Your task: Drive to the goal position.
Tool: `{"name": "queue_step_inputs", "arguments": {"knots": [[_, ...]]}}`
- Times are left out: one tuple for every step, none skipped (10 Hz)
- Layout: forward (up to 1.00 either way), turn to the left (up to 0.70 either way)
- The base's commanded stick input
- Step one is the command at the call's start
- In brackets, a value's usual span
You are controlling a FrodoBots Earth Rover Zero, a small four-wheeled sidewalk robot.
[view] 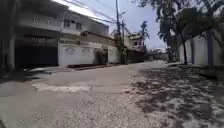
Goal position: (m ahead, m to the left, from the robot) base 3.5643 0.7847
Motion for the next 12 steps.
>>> {"name": "queue_step_inputs", "arguments": {"knots": [[1.0, 0.0], [1.0, 0.0], [1.0, -0.09], [1.0, -0.24], [1.0, -0.39], [1.0, -0.3], [1.0, -0.12], [1.0, 0.0], [1.0, 0.0], [1.0, 0.0], [1.0, 0.0], [1.0, 0.0]]}}
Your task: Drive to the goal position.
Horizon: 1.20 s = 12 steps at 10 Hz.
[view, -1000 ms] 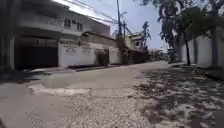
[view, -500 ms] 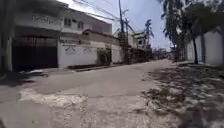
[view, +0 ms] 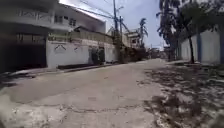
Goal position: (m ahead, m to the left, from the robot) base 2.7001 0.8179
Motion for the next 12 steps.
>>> {"name": "queue_step_inputs", "arguments": {"knots": [[1.0, 0.0], [1.0, -0.01], [1.0, -0.01], [1.0, -0.02], [1.0, -0.02], [1.0, -0.02], [1.0, -0.03], [1.0, -0.03], [1.0, -0.03], [1.0, -0.05], [1.0, -0.06], [1.0, -0.08]]}}
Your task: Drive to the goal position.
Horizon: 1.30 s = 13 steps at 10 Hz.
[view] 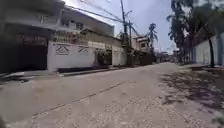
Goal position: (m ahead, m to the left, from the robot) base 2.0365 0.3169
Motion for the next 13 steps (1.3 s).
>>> {"name": "queue_step_inputs", "arguments": {"knots": [[1.0, -0.32], [1.0, -0.17], [1.0, -0.02], [1.0, 0.0], [1.0, 0.0], [1.0, 0.0], [1.0, 0.0], [1.0, 0.0], [1.0, 0.0], [1.0, 0.0], [1.0, 0.0], [1.0, 0.0], [1.0, 0.0]]}}
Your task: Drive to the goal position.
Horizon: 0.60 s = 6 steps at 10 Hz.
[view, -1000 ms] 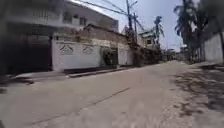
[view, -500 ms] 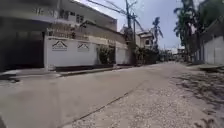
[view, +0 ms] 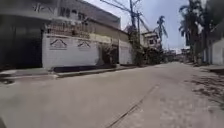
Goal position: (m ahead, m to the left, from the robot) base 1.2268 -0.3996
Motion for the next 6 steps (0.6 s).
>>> {"name": "queue_step_inputs", "arguments": {"knots": [[1.0, 0.0], [1.0, 0.0], [1.0, 0.0], [1.0, 0.0], [0.83, 0.0], [0.64, 0.0]]}}
